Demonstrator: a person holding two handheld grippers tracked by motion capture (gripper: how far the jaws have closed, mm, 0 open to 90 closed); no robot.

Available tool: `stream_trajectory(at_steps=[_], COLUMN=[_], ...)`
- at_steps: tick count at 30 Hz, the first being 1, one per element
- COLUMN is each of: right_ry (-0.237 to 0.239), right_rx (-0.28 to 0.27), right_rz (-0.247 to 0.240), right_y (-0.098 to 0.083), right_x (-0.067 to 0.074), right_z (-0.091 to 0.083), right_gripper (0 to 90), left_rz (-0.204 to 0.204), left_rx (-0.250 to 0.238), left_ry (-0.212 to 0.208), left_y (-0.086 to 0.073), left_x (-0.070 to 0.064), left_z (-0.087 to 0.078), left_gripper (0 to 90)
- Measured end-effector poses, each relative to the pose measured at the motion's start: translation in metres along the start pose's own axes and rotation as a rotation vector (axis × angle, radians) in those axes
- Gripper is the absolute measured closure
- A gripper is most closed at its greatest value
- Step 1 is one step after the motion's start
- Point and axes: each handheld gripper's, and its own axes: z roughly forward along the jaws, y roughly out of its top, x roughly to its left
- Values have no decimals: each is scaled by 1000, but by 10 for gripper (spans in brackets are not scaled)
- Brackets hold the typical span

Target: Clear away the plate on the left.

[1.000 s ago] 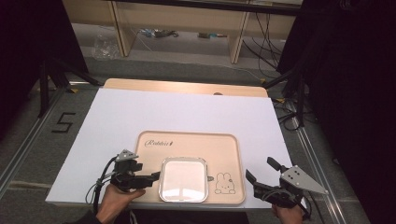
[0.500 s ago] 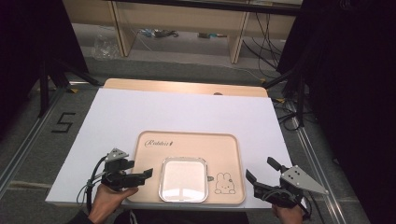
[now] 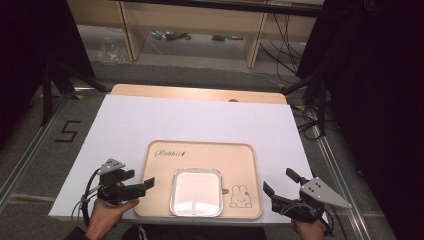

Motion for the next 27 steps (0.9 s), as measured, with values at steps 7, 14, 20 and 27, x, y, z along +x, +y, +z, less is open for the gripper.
stream_trajectory(at_steps=[7,14,20,27], right_ry=[1,1,9,6], right_rx=[9,5,11,0], right_rz=[0,0,5,-8], right_y=[0,0,0,0], right_x=[0,0,0,-1], right_z=[0,0,0,1], right_gripper=[152,152,152,152], left_rz=[-9,5,-2,2], left_rx=[-36,-47,-59,-81], left_ry=[2,-1,-3,16], left_y=[-2,-3,-4,-5], left_x=[3,0,1,4], left_z=[-7,-9,-12,-21], left_gripper=[171,169,161,159])
